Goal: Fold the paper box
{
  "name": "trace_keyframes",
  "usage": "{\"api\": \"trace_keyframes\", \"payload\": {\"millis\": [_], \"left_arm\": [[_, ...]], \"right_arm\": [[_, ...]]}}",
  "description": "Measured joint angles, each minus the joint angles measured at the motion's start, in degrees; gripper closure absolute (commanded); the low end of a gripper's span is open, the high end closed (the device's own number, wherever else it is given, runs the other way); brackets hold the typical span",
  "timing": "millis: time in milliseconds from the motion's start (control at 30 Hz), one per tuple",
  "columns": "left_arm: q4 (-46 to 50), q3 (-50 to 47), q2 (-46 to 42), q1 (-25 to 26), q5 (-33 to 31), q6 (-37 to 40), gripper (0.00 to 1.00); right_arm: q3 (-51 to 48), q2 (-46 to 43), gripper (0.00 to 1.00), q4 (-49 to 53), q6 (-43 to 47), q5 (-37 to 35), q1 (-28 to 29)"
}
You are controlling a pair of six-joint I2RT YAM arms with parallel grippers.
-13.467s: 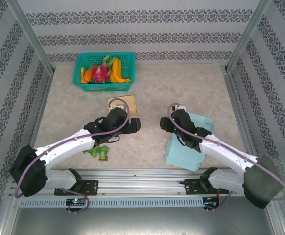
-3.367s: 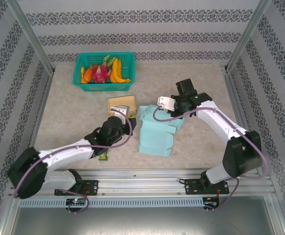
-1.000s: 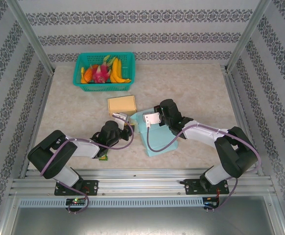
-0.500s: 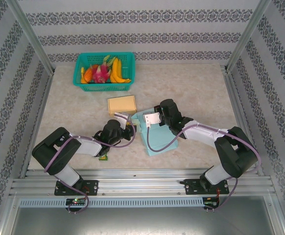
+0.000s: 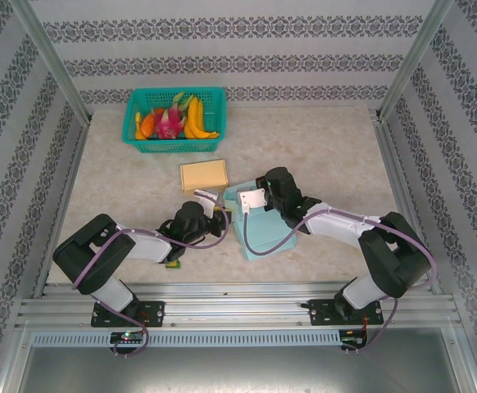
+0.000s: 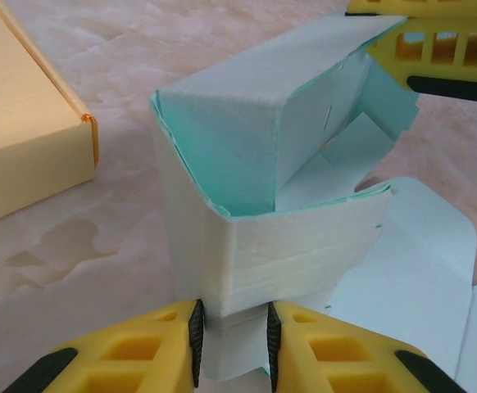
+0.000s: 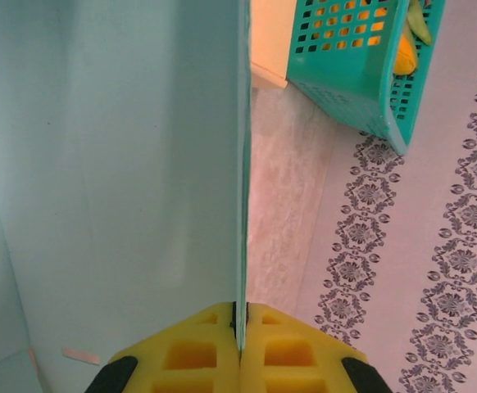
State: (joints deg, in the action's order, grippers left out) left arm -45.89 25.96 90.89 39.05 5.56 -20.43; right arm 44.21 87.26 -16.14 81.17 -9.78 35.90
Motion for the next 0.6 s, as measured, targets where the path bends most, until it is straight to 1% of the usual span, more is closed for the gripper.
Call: {"api": "trace_keyframes", "payload": {"millis": [300, 467, 600], "left_arm": [[0.0, 0.0, -0.5, 0.3, -0.2, -0.7, 0.7], [0.0, 0.0, -0.5, 0.9, -1.1, -0.8, 0.7], [0.0, -0.1, -0.5, 1.2, -1.6, -1.1, 0.7]], "right_arm": [[-3.9, 0.0, 1.0, -5.6, -0.3, -4.2, 2.4], [-7.9, 0.0, 1.0, -12.6, 1.5, -8.0, 4.7], [-9.9, 0.0, 1.0, -16.7, 1.7, -9.7, 5.6]]}}
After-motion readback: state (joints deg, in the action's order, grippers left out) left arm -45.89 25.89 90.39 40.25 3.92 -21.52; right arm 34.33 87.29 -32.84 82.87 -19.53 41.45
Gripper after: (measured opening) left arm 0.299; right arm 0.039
